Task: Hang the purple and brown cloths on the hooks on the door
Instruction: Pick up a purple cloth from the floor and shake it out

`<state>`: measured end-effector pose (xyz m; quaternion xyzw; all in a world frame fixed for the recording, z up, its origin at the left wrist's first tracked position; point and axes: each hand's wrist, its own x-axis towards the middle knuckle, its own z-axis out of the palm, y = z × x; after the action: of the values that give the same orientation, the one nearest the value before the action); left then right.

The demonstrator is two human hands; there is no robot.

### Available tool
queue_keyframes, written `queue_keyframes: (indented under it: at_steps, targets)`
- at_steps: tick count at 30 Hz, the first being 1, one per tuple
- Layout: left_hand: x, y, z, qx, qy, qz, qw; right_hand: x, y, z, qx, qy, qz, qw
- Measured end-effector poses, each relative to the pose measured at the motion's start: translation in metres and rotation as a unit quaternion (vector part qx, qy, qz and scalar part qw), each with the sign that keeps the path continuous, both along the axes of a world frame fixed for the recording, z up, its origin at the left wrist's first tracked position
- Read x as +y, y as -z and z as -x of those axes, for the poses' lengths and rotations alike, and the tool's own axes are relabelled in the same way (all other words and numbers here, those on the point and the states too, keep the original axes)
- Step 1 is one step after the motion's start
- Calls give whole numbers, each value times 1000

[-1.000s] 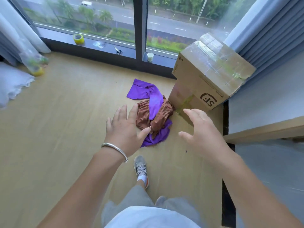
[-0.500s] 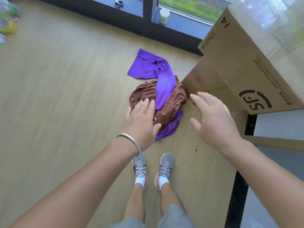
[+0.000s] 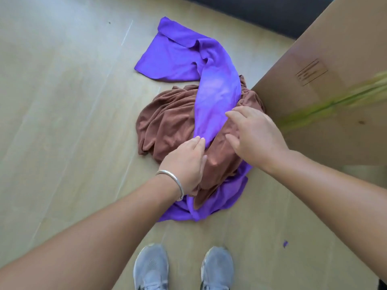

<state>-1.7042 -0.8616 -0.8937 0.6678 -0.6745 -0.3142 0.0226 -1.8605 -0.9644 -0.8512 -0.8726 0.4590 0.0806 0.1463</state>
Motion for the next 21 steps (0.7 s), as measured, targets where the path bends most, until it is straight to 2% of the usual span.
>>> queue_keyframes:
  at_steps: [4, 7, 10, 12, 15, 18, 21]
  targets:
    - [-28, 85, 2, -17, 68, 4, 998, -30, 83, -2, -35, -6, -20, 999]
    - [-49, 125, -3, -63, 131, 75, 987, -54, 122, 1, -32, -45, -47, 997]
    - [-63, 147, -5, -85, 88, 146, 982, -72, 143, 2, -15, -57, -34, 998]
    - [-72, 153, -3, -96, 36, 171, 980, -75, 152, 2, 8, -63, -25, 998]
    - [-87, 149, -3, -102, 16, 171, 980, -74, 154, 3, 47, -56, -11, 997]
    - [-96, 134, -15, -69, -32, 186, 980, -70, 146, 3, 80, -25, 2, 996]
    - [-99, 101, -33, -13, -58, 251, 966, -68, 138, -3, 66, -11, 35, 997]
